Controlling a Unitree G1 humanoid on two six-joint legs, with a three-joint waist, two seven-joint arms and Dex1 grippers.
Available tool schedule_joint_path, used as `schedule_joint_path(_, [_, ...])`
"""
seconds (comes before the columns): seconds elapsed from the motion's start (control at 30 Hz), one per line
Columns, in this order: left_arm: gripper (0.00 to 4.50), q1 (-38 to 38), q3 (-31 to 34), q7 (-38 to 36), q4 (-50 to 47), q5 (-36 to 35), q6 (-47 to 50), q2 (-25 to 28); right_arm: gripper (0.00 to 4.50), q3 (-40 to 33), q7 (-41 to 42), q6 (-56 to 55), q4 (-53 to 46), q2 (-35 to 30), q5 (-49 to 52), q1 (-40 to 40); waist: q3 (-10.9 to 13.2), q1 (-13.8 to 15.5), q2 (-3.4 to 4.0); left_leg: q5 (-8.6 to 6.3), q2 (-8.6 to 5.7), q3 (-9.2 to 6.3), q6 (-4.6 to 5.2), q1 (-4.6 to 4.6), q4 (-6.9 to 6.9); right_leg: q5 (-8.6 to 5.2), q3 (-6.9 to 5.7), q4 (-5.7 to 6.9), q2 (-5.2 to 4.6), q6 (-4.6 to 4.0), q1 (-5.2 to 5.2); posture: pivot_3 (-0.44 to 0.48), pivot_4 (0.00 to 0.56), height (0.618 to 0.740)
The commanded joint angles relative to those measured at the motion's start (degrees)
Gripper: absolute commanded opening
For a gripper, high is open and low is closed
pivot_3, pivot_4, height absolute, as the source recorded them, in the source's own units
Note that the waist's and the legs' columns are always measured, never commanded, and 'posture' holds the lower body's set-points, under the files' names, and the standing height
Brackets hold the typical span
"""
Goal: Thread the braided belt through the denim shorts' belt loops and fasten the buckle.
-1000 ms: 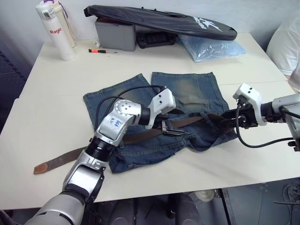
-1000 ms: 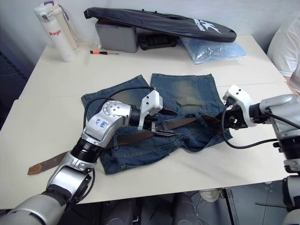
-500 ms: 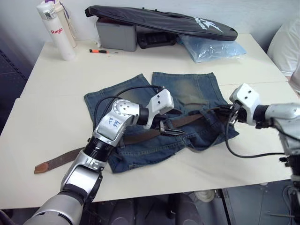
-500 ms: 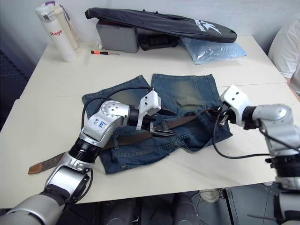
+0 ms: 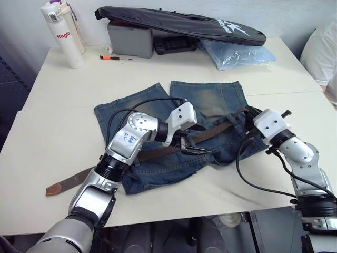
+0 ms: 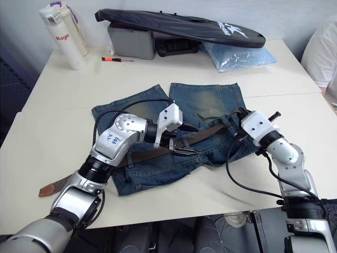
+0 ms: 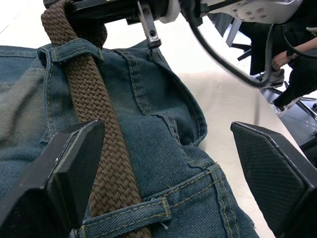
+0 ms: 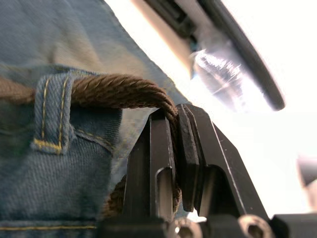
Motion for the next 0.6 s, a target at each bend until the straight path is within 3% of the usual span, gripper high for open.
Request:
schedule_joint_path(0.03, [4.5,-0.73,0.0,0.15,-2.03,-0.05,-0.01,-0.51,0.07,1.48,-5.49,-7.45,2.69,-2.42,-7.22,-3.03,0.0,-0.05,0.0,0.0,0.0,0.0,0.0,0.0,0.0,0.0,0.0,0.0,0.0,0.0,0.0,0.0,0.15,0.74])
schedule_joint_path(0.3, [4.5,-0.59,-0.09,0.18,-2.25,-0.03,0.18,-0.71,0.07,7.79,-26.66,-14.24,10.11,-7.07,-29.34,-7.5,0.0,-0.03,0.01,0.0,0.0,0.01,0.0,0.0,-0.01,0.0,0.02,-0.01,0.0,0.0,-0.01,0.0,0.15,0.74])
schedule_joint_path(0.6, [4.5,-0.37,-0.13,0.08,-2.66,-0.04,0.44,-0.6,0.07,10.63,-29.57,-6.9,10.21,-9.37,-36.75,-4.39,0.0,0.12,0.01,0.0,0.0,0.01,0.0,-0.01,-0.01,0.0,0.01,-0.02,0.0,0.0,0.0,0.0,0.15,0.74])
